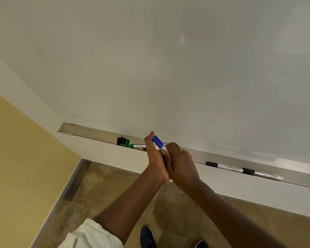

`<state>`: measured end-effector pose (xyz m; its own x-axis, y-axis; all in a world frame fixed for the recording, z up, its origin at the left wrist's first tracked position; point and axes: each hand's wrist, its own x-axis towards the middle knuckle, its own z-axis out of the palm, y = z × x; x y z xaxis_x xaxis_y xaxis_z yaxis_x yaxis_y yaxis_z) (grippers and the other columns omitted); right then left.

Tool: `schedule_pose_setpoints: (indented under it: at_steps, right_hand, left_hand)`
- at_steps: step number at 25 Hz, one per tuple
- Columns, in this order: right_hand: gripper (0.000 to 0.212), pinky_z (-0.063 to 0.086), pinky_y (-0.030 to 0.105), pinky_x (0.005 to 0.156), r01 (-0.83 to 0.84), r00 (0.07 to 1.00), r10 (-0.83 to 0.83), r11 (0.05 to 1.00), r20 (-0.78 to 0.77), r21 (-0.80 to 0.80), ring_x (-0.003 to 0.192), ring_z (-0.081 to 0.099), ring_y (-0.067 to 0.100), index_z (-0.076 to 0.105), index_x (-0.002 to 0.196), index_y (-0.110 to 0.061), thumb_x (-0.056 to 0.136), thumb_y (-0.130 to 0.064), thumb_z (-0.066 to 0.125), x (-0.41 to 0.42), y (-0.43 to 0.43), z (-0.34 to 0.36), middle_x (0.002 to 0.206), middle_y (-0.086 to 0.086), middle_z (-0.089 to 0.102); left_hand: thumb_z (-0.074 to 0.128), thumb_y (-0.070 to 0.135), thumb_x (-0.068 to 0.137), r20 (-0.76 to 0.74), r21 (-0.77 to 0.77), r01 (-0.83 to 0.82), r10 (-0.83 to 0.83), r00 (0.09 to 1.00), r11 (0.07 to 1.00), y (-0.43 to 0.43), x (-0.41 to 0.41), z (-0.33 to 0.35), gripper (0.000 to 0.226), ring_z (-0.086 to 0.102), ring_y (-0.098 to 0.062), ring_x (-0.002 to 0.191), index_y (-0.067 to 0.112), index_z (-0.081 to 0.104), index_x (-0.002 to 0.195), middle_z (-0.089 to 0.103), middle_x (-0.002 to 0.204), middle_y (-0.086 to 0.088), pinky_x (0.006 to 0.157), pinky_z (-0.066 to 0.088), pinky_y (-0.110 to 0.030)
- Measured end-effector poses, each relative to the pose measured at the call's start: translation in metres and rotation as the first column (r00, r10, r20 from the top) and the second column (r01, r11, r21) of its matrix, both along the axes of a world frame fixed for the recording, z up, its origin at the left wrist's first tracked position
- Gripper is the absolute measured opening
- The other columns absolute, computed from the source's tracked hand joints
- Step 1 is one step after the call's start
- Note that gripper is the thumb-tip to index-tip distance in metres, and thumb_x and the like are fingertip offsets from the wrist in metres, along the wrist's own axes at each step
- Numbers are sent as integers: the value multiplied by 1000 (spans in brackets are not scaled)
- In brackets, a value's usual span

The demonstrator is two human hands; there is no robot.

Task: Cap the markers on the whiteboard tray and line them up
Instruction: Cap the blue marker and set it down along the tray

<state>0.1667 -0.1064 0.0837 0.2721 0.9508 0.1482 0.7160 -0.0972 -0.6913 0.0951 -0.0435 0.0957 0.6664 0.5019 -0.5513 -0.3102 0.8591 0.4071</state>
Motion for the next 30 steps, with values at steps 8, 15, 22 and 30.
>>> schedule_pose_setpoints:
  at_steps: [8, 15, 22, 30]
  right_hand:
    - [28, 51, 29, 66, -76, 988, 93, 987, 125, -139, 80, 60, 12, 51, 121, -27, 103, -39, 33, 33, -12, -50, 99, -4, 67]
    - [23, 45, 39, 77, 150, 839, 0, 961, 544, -232, 86, 57, 26, 63, 112, -17, 91, -13, 58, 86, -2, -86, 102, 7, 64]
    - [26, 47, 37, 79, 178, 837, 23, 933, 546, -312, 91, 57, 24, 66, 113, -19, 88, -16, 62, 85, 7, -97, 103, 6, 62]
    - [25, 51, 35, 76, 132, 868, 45, 939, 495, -316, 90, 57, 23, 65, 115, -19, 91, -20, 59, 75, 15, -100, 104, 5, 61]
  left_hand:
    - [37, 67, 95, -497, 188, 158, -44, 866, 969, -1, -24, -51, 69, 71, -33, 101, 9, 73, 108, 76, 107, -15, 83, 53, -41]
    - [48, 40, 101, -742, 194, 263, -34, 669, 945, 4, -59, -84, 40, 64, -24, 79, 6, 70, 102, 73, 93, -13, 70, 44, -33]
    - [50, 33, 101, -743, 186, 231, -16, 669, 955, 10, -72, -95, 31, 62, -23, 75, 9, 67, 93, 70, 86, -11, 68, 42, -32]
    - [50, 34, 101, -736, 191, 228, -14, 677, 955, 14, -80, -105, 33, 62, -26, 81, 6, 67, 100, 70, 89, -12, 69, 42, -34]
